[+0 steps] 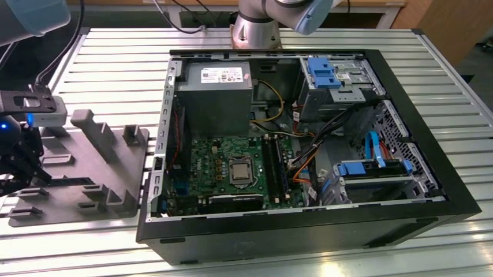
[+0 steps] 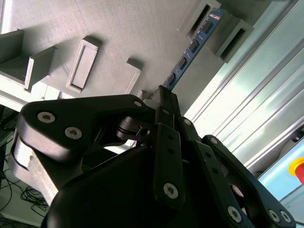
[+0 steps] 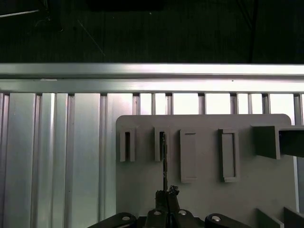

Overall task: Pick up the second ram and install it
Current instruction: 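Pick up the second ram and move it above second insertion slot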

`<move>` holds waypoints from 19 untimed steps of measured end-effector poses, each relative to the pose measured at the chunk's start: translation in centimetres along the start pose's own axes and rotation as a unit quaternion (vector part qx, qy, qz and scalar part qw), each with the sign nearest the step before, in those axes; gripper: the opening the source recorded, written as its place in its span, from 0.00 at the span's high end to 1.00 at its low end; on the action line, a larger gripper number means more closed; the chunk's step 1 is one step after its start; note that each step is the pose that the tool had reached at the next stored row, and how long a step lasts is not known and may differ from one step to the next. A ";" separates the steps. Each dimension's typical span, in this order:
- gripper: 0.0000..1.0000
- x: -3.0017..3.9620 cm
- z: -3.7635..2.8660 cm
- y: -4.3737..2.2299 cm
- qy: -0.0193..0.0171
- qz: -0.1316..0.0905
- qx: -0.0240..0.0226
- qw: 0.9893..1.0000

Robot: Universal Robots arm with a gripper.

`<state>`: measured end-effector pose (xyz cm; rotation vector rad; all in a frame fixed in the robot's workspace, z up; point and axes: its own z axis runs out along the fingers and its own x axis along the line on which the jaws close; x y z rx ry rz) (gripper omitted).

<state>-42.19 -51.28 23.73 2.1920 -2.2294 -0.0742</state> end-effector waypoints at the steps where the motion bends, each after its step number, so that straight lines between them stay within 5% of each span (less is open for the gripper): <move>1: 0.88 0.00 -0.04 0.01 0.000 0.000 0.000 1.000; 19: 0.88 -0.01 -0.57 0.13 0.000 0.000 0.001 1.000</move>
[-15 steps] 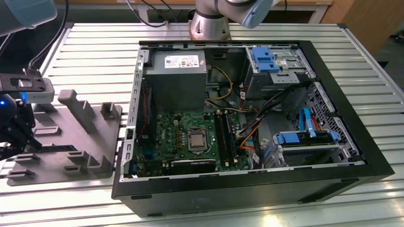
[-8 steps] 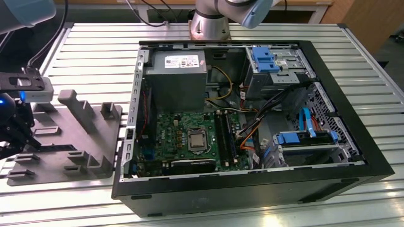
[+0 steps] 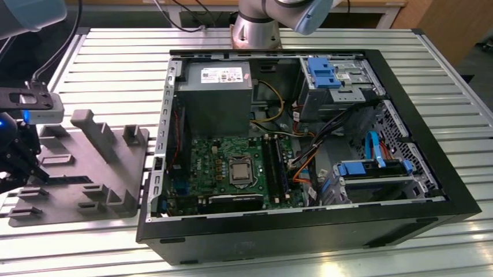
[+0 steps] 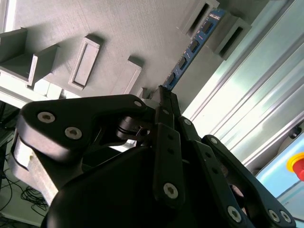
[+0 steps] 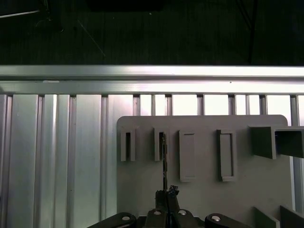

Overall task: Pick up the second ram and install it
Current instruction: 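Pick up the second ram and move it above second insertion slot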

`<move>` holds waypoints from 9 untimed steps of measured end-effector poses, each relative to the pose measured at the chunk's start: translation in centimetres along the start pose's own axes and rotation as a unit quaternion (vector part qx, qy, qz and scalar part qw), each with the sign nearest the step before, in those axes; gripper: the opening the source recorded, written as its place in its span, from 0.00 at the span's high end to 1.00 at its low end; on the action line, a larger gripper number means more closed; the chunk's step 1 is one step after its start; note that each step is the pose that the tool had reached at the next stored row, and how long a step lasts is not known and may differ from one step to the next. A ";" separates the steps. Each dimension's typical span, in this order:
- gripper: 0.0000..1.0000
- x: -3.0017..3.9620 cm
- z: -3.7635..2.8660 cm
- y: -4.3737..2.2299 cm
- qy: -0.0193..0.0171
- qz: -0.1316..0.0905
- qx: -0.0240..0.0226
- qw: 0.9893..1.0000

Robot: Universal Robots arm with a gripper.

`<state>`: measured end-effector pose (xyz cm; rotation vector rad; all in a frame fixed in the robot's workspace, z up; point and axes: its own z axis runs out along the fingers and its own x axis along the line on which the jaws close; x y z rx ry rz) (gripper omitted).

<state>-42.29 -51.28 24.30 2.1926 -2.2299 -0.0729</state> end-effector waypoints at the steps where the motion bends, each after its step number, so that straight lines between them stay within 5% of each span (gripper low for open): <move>1: 0.88 0.00 -0.01 0.00 0.000 0.000 0.000 1.000; 9: 0.88 0.00 -0.17 0.03 0.000 0.000 0.000 1.000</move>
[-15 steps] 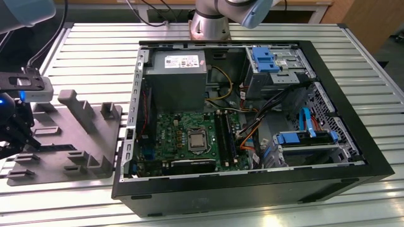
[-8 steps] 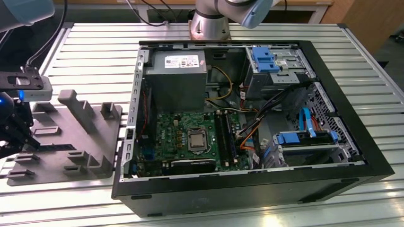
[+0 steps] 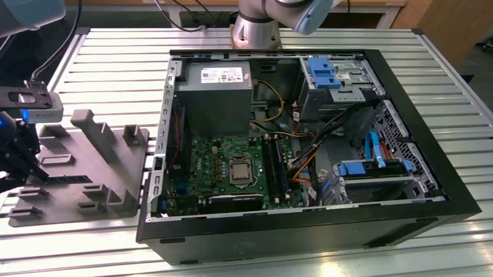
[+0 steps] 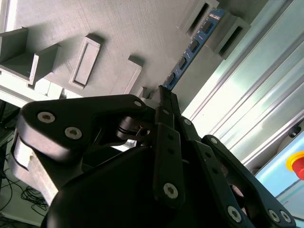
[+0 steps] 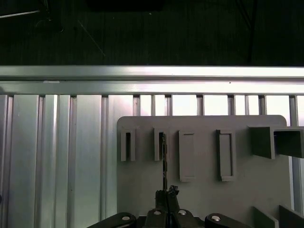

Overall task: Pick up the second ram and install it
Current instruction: 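Pick up the second ram and move it above second insertion slot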

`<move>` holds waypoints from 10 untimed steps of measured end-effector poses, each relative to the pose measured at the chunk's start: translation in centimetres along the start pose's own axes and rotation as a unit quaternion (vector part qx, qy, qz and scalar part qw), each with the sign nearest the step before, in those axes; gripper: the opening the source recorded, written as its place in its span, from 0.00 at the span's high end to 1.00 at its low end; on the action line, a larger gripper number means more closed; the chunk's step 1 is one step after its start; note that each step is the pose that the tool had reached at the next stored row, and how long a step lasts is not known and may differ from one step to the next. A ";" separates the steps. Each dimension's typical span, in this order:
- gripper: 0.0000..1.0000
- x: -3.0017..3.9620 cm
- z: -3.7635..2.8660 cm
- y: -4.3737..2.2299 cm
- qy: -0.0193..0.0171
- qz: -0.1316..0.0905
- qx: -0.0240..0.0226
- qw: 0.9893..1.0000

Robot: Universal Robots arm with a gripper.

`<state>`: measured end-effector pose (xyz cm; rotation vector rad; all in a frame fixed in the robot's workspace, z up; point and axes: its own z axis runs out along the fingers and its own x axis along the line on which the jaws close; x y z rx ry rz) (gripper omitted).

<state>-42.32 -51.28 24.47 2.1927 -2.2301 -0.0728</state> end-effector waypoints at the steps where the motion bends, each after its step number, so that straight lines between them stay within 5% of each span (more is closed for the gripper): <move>1: 0.88 0.00 -0.02 0.01 0.000 0.000 0.000 1.000; 10: 0.88 -0.01 -0.21 0.07 0.000 0.000 0.000 1.000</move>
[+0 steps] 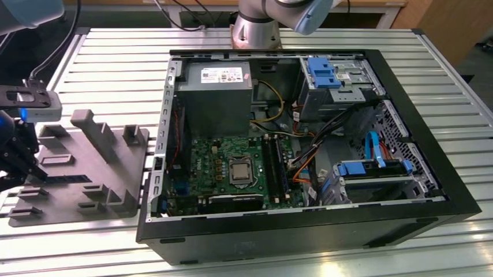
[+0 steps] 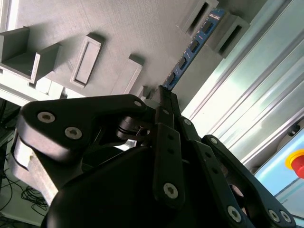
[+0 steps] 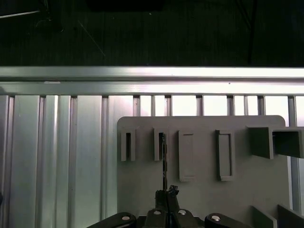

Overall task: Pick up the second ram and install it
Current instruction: 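Pick up the second ram and move it above second insertion slot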

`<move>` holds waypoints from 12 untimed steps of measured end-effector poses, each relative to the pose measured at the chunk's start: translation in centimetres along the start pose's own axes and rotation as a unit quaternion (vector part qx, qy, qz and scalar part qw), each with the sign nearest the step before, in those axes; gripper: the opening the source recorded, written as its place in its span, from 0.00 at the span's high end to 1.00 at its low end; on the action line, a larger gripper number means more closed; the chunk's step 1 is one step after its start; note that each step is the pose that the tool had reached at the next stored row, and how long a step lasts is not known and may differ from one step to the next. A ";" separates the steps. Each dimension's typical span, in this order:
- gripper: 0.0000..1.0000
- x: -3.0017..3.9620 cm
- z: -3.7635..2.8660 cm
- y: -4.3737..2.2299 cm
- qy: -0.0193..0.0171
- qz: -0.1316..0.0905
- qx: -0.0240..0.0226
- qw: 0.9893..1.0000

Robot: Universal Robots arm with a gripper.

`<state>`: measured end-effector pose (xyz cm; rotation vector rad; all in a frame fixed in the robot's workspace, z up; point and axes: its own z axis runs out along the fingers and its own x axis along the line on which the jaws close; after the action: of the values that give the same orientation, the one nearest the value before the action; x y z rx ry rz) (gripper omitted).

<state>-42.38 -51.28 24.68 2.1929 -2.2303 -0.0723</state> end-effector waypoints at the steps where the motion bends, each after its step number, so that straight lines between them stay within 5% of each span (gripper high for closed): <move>1: 0.88 0.00 -0.02 0.01 0.000 0.000 0.000 1.000; 12: 0.88 0.00 -0.29 0.11 0.000 0.000 0.000 1.000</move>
<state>-42.48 -51.28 24.98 2.1935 -2.2307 -0.0713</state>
